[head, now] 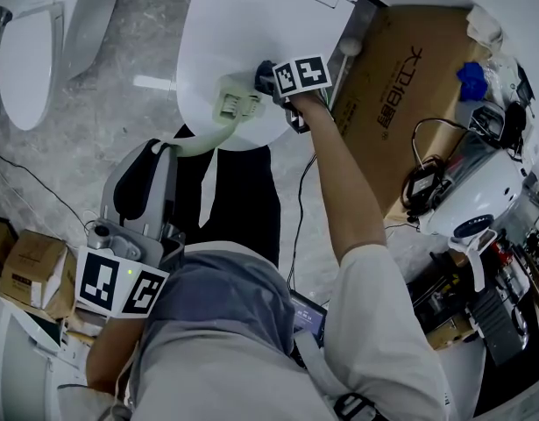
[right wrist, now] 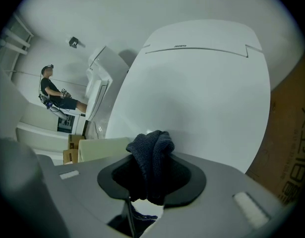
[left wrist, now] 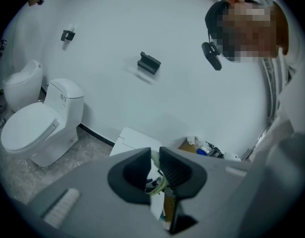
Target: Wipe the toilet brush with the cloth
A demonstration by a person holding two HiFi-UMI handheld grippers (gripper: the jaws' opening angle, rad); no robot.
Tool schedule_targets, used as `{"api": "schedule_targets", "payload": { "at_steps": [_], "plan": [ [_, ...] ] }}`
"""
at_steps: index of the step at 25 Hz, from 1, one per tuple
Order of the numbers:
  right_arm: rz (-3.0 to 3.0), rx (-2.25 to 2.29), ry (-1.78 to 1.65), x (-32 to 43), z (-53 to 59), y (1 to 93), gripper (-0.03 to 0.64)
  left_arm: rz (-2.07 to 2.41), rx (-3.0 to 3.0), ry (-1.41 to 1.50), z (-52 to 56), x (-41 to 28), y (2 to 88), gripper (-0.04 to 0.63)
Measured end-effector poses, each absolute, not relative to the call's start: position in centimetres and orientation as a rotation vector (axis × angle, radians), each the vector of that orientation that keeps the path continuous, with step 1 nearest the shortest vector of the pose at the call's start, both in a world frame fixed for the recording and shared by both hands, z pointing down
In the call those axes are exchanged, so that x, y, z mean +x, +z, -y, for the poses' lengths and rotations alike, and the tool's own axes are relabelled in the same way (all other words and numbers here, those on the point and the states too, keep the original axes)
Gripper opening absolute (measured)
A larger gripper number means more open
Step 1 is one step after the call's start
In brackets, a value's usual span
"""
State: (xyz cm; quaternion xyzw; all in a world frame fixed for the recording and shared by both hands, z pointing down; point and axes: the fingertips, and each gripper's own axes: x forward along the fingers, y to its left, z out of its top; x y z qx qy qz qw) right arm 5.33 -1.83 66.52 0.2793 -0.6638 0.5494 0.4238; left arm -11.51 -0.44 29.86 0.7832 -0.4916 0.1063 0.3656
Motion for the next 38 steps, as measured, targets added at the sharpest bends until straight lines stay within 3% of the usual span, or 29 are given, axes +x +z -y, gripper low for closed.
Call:
{"api": "schedule_targets", "payload": {
  "at_steps": [38],
  "plan": [
    [1.767,0.816,1.335,4.7,-0.5,62.3,0.123,1.283,2.034,0.257,0.3,-11.3,29.8,0.000]
  ]
}}
